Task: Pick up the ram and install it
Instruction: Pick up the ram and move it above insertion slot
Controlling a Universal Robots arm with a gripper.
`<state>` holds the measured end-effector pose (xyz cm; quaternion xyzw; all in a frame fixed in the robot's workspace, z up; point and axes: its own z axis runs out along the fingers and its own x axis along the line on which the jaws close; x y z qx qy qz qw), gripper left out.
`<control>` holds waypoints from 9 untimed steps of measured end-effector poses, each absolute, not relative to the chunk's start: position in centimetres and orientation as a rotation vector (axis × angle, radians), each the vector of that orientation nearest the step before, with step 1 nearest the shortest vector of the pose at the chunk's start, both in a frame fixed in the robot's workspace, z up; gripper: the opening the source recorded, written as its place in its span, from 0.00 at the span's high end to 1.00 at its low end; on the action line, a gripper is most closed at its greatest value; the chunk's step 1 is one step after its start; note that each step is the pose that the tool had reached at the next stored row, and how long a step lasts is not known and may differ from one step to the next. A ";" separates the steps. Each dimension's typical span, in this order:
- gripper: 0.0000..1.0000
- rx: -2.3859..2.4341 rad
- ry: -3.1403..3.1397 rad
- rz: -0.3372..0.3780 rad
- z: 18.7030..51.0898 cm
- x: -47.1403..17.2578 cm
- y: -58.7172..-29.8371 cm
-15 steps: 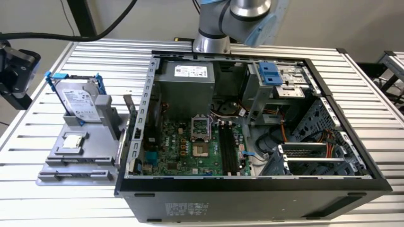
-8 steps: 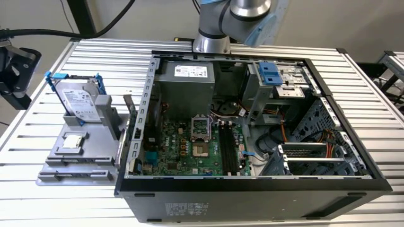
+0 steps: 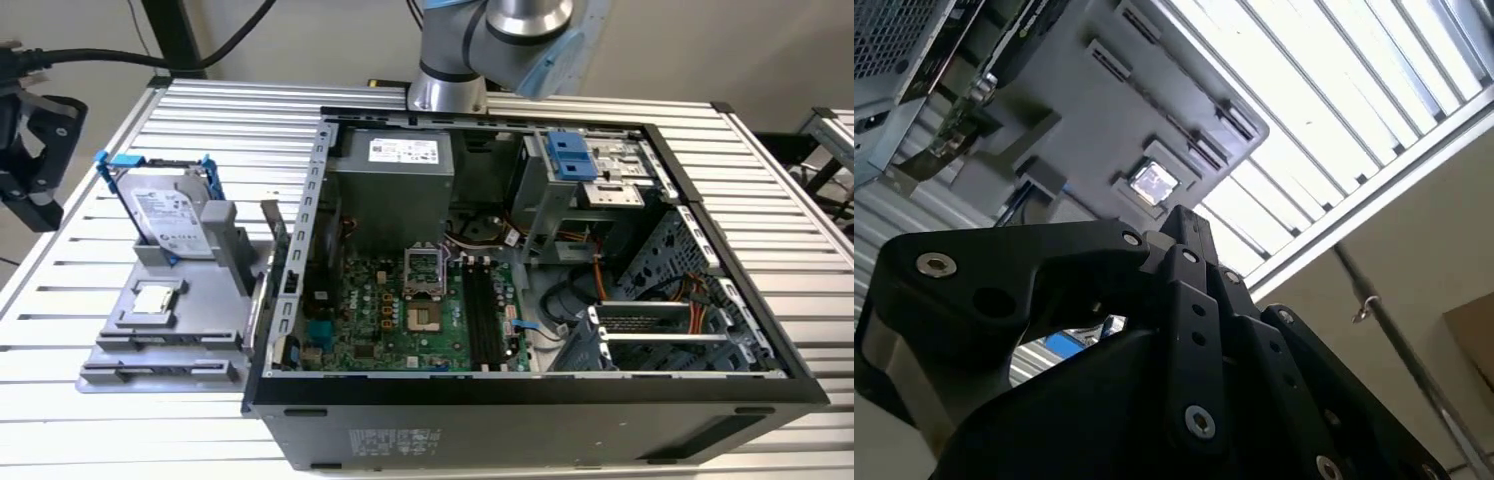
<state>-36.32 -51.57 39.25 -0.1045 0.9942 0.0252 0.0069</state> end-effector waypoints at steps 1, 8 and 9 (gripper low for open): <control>1.00 -0.355 3.107 0.079 39.2 -36.3 -51.6; 1.00 -0.553 3.081 0.080 39.2 -36.3 -51.6; 1.00 -0.581 3.076 0.081 39.2 -36.3 -51.6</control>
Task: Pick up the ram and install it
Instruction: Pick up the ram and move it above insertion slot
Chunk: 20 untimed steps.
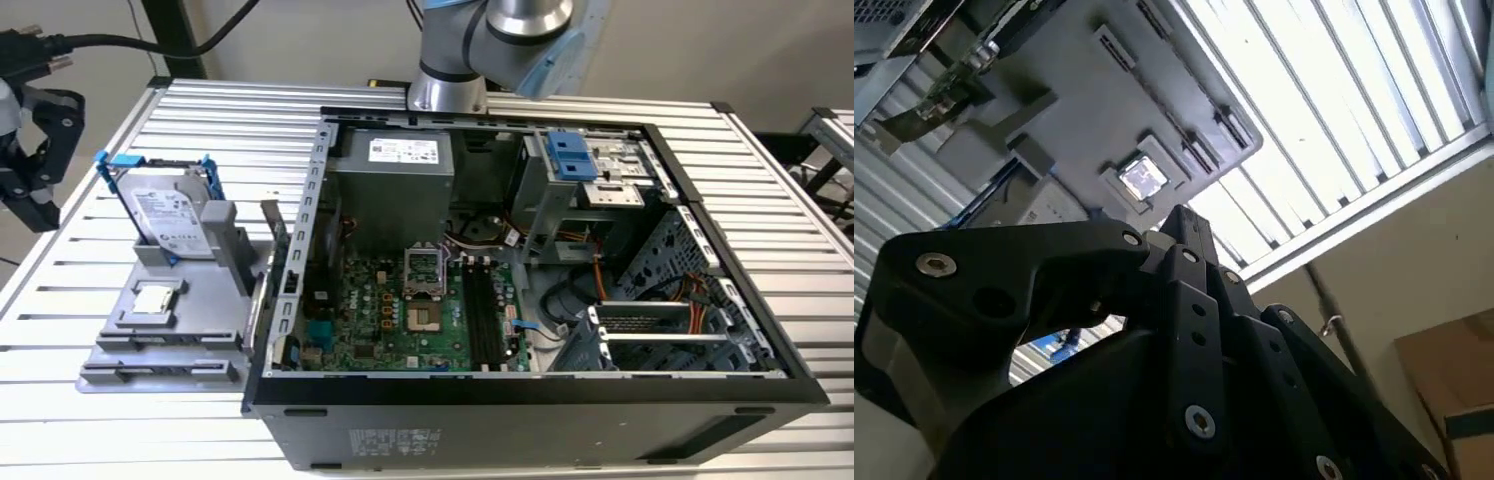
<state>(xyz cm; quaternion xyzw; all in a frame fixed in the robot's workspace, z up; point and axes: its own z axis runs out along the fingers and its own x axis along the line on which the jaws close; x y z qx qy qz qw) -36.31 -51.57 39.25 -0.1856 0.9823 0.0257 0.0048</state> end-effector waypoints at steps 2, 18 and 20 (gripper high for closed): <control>1.00 -0.637 3.066 0.081 39.2 -36.3 -51.6; 1.00 -0.985 2.971 0.036 39.3 -36.3 -51.6; 1.00 -1.015 2.953 0.029 39.3 -36.3 -51.6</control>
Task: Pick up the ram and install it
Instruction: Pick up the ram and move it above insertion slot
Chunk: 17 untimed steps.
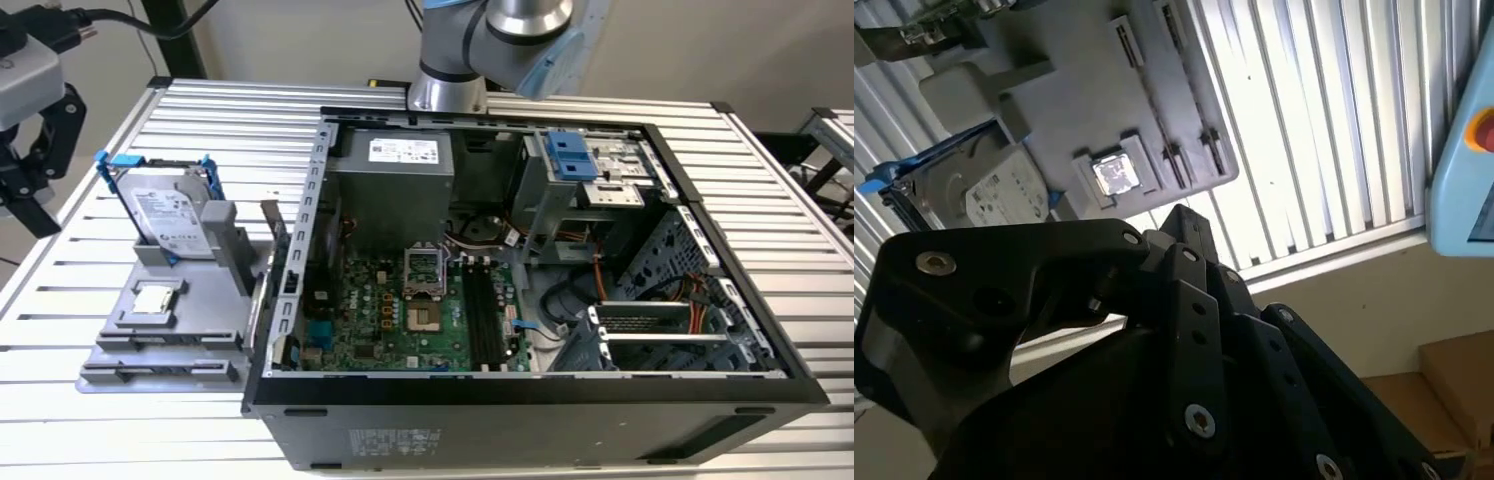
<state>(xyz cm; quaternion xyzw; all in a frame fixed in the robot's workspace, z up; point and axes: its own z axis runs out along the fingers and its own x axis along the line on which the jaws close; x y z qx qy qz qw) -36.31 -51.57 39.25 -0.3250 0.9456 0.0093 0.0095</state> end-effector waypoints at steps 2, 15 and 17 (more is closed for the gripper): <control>1.00 -1.043 2.937 0.026 39.3 -36.3 -51.6; 1.00 -1.317 2.824 0.029 39.2 -36.3 -51.4; 1.00 -1.363 2.803 0.029 39.2 -36.3 -51.3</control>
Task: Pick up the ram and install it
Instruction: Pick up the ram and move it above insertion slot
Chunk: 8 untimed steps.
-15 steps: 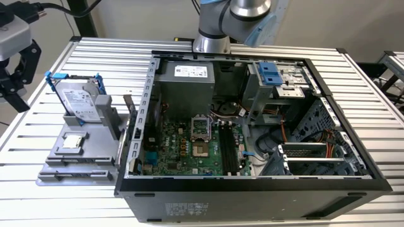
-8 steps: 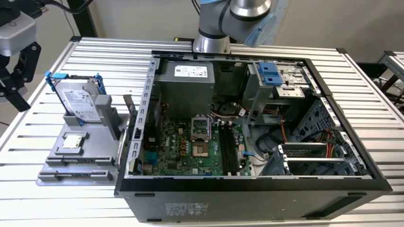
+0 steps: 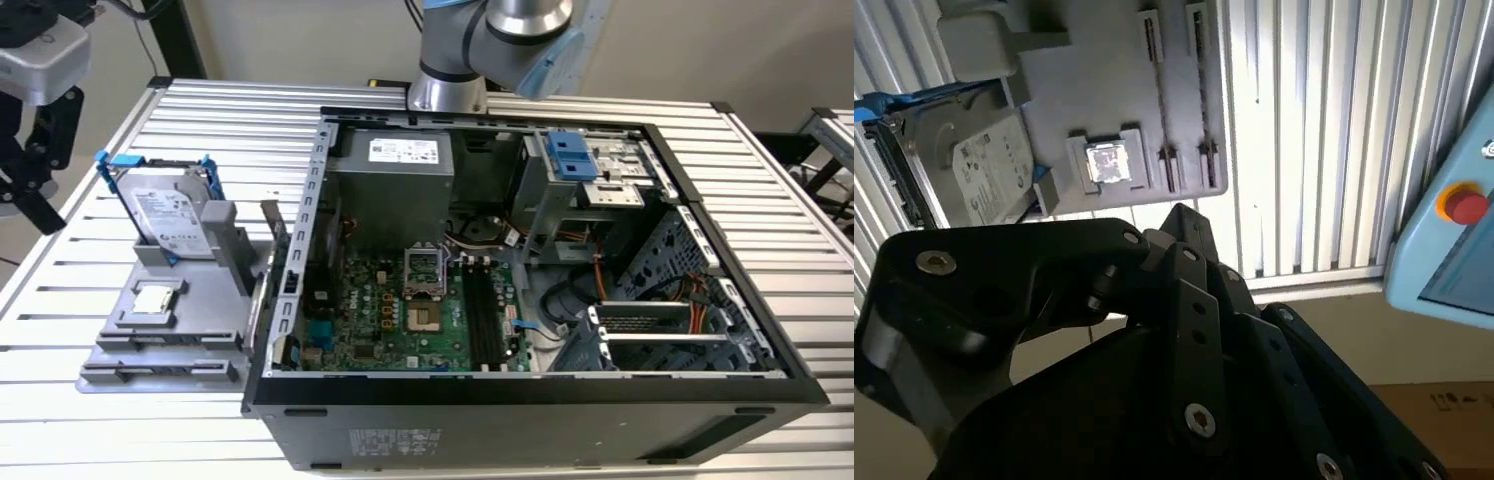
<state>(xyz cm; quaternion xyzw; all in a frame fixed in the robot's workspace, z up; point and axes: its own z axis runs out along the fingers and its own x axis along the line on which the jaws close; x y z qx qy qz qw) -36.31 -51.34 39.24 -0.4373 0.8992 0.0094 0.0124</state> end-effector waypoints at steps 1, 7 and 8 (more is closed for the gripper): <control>1.00 -1.386 2.792 0.030 39.2 -36.3 -51.3; 1.00 -1.520 2.722 0.032 39.2 -36.3 -51.2; 1.00 -1.544 2.709 0.032 39.2 -36.3 -51.2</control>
